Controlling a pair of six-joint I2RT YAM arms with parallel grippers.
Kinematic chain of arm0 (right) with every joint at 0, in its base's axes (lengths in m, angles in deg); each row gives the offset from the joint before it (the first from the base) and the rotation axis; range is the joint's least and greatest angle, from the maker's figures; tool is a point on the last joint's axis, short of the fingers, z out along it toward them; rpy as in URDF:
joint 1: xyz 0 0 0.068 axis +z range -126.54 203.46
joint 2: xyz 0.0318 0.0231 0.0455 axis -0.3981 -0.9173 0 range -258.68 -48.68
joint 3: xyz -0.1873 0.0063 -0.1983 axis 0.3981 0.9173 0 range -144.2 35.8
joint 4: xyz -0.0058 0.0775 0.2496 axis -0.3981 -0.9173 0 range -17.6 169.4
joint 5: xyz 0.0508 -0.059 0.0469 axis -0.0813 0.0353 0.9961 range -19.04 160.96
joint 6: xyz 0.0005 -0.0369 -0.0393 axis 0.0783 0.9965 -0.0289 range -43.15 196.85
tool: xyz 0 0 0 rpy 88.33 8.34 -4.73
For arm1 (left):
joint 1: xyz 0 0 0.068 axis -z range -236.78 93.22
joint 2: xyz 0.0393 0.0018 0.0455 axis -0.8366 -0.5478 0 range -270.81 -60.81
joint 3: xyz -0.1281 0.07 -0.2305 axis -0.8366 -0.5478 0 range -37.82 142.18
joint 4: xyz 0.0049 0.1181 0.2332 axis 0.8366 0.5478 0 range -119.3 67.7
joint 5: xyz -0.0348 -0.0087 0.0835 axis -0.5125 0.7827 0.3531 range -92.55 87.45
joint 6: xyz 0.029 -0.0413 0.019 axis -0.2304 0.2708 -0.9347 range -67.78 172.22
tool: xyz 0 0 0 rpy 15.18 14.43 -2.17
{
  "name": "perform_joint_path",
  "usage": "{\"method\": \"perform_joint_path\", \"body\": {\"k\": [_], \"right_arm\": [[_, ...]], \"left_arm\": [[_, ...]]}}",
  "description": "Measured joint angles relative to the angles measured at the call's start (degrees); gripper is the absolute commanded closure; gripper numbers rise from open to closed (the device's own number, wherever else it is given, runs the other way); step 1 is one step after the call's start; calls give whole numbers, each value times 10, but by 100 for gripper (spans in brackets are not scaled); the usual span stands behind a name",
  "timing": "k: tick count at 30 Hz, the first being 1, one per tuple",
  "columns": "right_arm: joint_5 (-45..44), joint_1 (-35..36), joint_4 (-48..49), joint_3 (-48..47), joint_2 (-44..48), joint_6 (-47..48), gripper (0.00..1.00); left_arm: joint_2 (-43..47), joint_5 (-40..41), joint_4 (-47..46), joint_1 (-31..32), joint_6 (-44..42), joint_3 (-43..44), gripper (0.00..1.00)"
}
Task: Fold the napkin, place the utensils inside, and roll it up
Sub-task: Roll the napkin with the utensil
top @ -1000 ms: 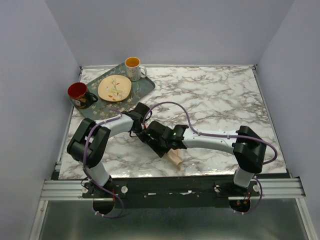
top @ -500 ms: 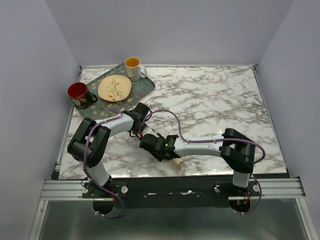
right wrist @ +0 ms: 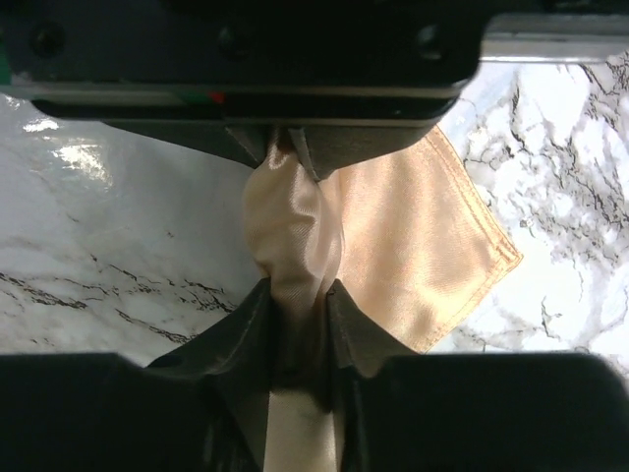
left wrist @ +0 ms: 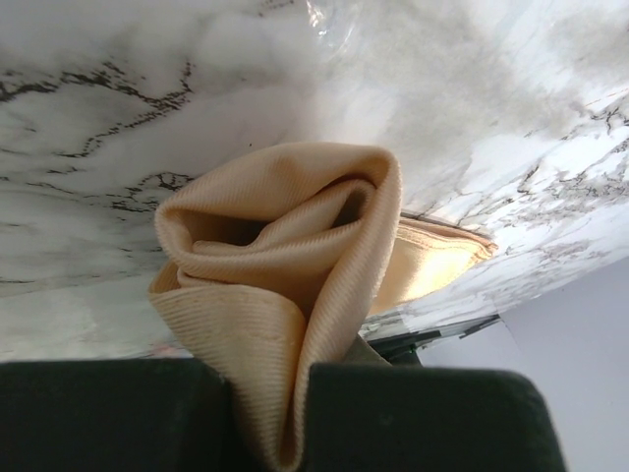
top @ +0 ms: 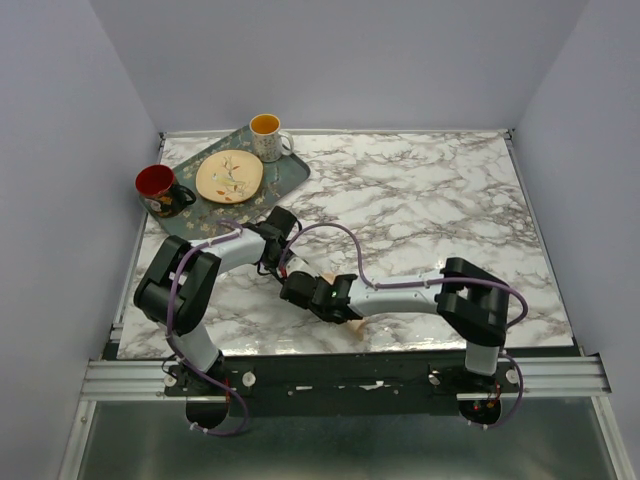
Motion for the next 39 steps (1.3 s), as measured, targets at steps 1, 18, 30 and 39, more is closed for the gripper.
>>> {"method": "perform_joint_path", "body": {"k": [1, 18, 30, 39], "right_arm": [[-1, 0, 5, 3, 0, -1, 75], [97, -57, 169, 127, 72, 2, 99], [417, -224, 272, 182, 89, 17, 100], [740, -346, 301, 141, -19, 12, 99]], "left_arm": [[0, 0, 0, 0, 0, 0, 100], [43, 4, -22, -28, -32, -31, 25], [128, 31, -30, -114, -116, -43, 1], [207, 37, -52, -113, -153, -64, 2]]}}
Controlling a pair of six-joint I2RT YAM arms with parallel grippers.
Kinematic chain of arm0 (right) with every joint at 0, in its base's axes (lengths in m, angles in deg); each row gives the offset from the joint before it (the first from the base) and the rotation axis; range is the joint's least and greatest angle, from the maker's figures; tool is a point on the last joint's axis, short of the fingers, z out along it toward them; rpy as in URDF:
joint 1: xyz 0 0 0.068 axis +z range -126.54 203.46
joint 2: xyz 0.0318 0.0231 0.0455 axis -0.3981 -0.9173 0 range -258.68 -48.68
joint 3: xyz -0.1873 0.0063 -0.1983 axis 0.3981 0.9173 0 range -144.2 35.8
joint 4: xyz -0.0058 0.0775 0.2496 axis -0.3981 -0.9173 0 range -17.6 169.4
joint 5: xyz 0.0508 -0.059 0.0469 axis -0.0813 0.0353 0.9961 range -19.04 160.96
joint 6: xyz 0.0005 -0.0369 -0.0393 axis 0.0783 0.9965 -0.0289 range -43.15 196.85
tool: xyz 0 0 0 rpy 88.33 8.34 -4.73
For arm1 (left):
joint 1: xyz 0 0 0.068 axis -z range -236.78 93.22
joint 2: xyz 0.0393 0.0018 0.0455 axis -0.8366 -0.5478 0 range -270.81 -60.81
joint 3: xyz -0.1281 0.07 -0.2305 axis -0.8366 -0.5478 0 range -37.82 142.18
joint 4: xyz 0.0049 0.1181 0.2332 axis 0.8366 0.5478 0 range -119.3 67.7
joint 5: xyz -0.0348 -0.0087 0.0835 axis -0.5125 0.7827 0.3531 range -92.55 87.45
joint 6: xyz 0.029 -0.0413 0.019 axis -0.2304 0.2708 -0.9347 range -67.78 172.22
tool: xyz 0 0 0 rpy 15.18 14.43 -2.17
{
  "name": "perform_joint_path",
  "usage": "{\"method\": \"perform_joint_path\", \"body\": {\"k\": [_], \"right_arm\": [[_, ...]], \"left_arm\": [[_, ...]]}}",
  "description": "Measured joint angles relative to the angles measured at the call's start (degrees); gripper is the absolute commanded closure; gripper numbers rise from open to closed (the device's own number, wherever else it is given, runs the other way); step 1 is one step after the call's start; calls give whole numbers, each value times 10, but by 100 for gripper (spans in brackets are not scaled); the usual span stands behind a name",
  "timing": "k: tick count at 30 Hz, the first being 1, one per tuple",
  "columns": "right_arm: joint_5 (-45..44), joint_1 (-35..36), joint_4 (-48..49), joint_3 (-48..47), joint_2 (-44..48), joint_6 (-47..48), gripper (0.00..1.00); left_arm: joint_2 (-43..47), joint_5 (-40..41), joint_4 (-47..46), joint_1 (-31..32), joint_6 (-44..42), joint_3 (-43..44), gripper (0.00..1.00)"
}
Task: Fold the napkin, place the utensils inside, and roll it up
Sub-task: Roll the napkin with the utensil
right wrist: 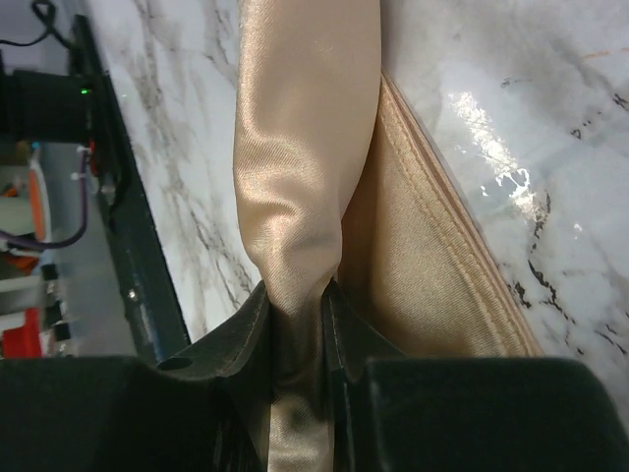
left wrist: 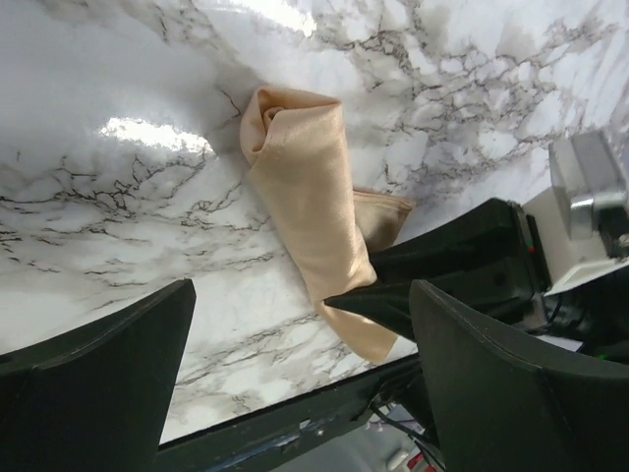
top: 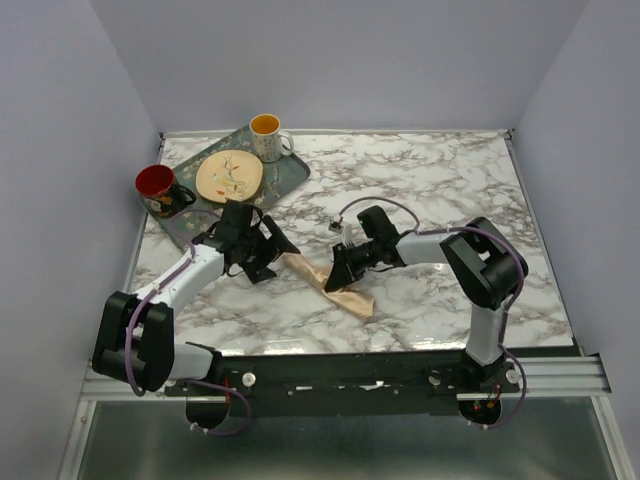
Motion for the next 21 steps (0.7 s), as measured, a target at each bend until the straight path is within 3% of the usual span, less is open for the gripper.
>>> {"method": "perform_joint_path", "body": {"k": [8, 14, 21], "right_arm": [[130, -29, 3, -25, -61, -10, 100], [152, -30, 3, -27, -71, -13, 98], [164, -30, -5, -41, -86, -20, 94]], "left_arm": [[-33, -16, -57, 64, 24, -53, 4], [-84, -20, -96, 90, 48, -34, 6], [-113, -24, -127, 90, 90, -38, 18]]}}
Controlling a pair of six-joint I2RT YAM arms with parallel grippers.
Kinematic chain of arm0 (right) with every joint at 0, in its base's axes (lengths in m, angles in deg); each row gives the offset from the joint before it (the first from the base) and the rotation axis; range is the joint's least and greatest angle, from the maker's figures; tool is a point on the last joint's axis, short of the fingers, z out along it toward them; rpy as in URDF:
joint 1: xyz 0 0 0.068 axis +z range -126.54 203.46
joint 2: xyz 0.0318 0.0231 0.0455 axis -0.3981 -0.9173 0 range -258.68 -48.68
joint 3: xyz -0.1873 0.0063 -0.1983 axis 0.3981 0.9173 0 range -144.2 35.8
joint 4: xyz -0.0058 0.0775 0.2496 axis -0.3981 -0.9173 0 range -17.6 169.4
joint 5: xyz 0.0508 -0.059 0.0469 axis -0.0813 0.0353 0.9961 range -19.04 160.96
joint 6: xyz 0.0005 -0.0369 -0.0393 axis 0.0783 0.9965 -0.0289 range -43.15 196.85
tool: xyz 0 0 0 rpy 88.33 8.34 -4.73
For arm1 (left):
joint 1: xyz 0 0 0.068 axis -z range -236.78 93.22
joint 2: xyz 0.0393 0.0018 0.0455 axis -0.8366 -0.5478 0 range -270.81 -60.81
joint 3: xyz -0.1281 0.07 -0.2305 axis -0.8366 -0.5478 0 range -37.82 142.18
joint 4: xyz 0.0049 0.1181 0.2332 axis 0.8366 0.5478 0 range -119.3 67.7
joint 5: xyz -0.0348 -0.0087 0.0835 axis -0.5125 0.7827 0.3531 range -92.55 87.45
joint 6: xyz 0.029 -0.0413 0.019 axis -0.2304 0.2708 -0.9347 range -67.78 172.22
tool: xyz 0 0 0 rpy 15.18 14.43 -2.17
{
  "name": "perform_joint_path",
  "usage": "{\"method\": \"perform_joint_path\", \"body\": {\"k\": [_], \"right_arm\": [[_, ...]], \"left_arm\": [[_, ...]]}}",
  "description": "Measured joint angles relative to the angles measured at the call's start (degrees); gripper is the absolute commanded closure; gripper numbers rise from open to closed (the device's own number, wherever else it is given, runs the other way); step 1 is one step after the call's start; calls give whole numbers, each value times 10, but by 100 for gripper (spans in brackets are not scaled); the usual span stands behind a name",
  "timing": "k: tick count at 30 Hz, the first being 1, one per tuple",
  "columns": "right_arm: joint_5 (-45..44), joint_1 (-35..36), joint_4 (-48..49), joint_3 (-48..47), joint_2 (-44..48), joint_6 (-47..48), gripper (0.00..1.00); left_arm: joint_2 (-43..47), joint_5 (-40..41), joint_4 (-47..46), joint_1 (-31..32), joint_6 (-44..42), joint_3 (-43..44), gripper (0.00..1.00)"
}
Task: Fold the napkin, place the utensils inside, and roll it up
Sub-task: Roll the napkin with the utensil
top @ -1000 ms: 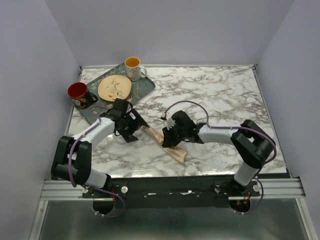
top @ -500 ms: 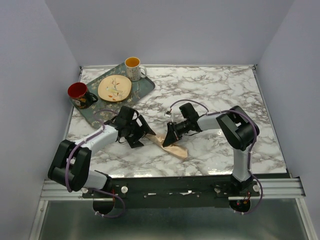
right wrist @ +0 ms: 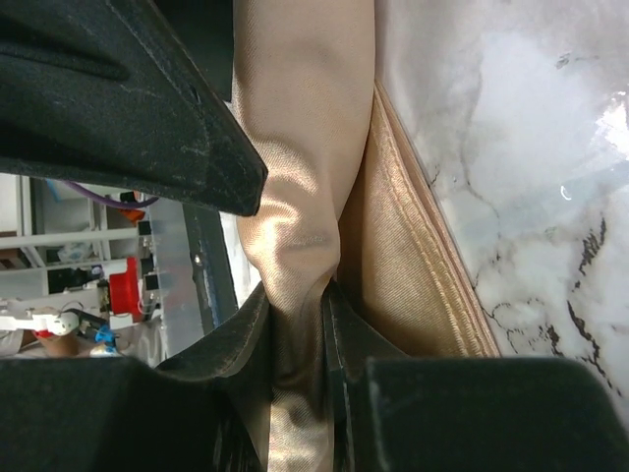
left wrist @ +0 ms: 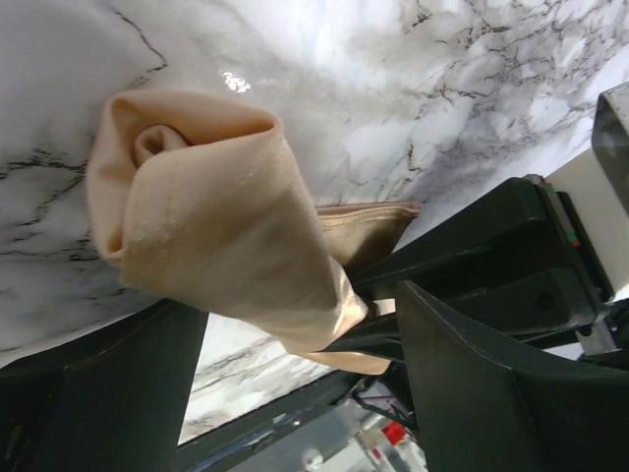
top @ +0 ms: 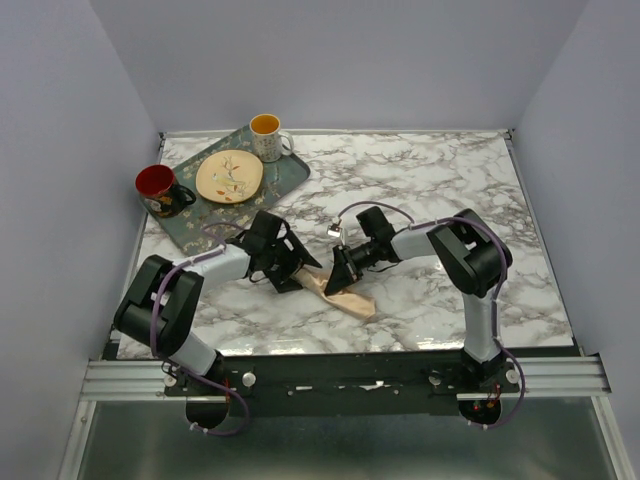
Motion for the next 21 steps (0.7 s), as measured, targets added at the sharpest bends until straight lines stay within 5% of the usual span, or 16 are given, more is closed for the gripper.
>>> {"method": "perform_joint_path", "body": {"k": [21], "right_arm": [[-17, 0, -78, -38, -5, 41, 77]], "left_arm": [[-41, 0, 5, 2, 0, 19, 50]]}}
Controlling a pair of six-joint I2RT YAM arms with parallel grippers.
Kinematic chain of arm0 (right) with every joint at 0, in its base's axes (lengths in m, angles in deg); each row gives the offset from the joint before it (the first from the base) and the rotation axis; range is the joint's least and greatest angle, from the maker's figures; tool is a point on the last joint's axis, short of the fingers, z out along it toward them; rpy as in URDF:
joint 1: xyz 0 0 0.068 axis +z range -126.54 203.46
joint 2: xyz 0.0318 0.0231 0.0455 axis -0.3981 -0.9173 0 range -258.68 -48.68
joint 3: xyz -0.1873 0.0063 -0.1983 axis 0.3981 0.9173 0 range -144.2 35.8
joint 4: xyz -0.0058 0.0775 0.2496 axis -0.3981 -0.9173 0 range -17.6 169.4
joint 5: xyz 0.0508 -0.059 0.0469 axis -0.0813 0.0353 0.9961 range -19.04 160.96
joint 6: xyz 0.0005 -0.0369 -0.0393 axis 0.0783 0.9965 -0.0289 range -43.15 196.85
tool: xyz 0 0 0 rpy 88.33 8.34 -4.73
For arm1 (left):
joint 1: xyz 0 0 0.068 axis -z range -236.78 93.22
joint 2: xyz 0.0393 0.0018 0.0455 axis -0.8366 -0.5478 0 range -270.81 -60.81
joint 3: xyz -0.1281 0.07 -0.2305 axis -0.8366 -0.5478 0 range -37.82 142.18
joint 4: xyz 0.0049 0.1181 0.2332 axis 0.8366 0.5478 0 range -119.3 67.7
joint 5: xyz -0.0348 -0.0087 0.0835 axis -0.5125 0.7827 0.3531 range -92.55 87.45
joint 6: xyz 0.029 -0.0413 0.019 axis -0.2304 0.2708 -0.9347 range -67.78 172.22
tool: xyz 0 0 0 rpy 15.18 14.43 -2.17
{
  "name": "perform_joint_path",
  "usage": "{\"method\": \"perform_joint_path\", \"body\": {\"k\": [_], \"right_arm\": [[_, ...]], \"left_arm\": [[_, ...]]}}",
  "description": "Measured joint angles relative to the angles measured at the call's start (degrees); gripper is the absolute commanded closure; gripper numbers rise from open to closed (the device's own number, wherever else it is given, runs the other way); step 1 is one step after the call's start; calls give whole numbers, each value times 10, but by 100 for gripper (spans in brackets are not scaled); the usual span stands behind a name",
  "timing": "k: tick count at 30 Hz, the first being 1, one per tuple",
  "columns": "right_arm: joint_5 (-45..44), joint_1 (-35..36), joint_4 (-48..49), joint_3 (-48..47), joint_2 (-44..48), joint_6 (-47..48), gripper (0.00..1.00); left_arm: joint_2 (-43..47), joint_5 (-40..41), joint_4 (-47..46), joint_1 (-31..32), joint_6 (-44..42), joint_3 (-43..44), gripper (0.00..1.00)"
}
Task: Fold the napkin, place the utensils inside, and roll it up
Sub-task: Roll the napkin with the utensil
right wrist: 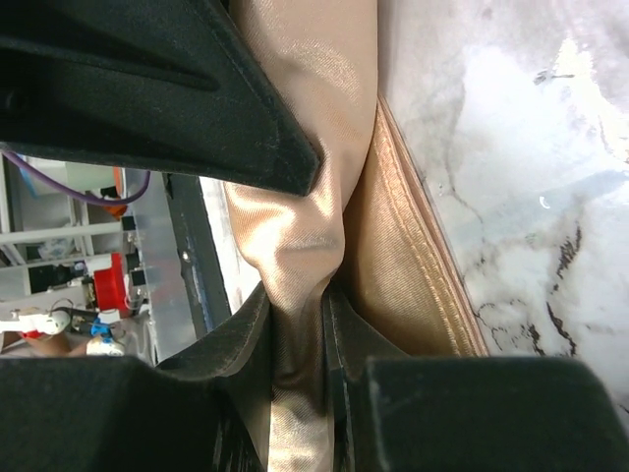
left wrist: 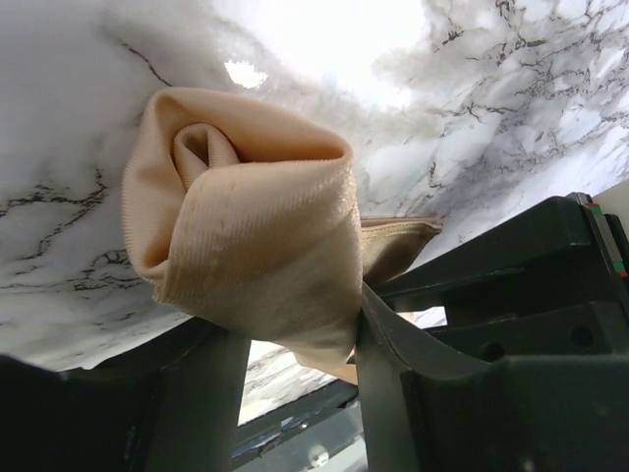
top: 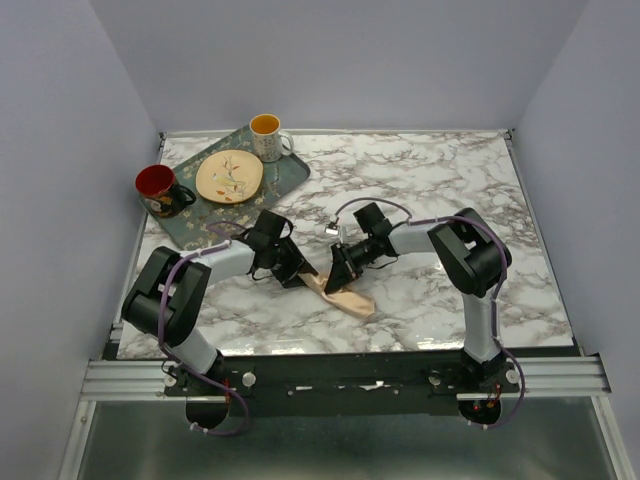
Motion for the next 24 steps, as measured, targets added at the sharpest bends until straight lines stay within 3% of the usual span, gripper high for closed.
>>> {"method": "perform_joint_path", "body": {"k": [6, 9, 14, 24], "right_arm": [[-13, 0, -31, -14, 0, 20, 72], [-26, 0, -50, -22, 1, 28, 65], [-59, 3, -80, -30, 19, 39, 56], [-238, 28, -178, -59, 97, 55, 50]], "left_arm": [[-13, 1, 3, 0, -9, 12, 57], [-18, 1, 4, 1, -13, 17, 64], [-25, 6, 6, 1, -18, 23, 63], [-26, 16, 24, 2, -24, 33, 62]]}}
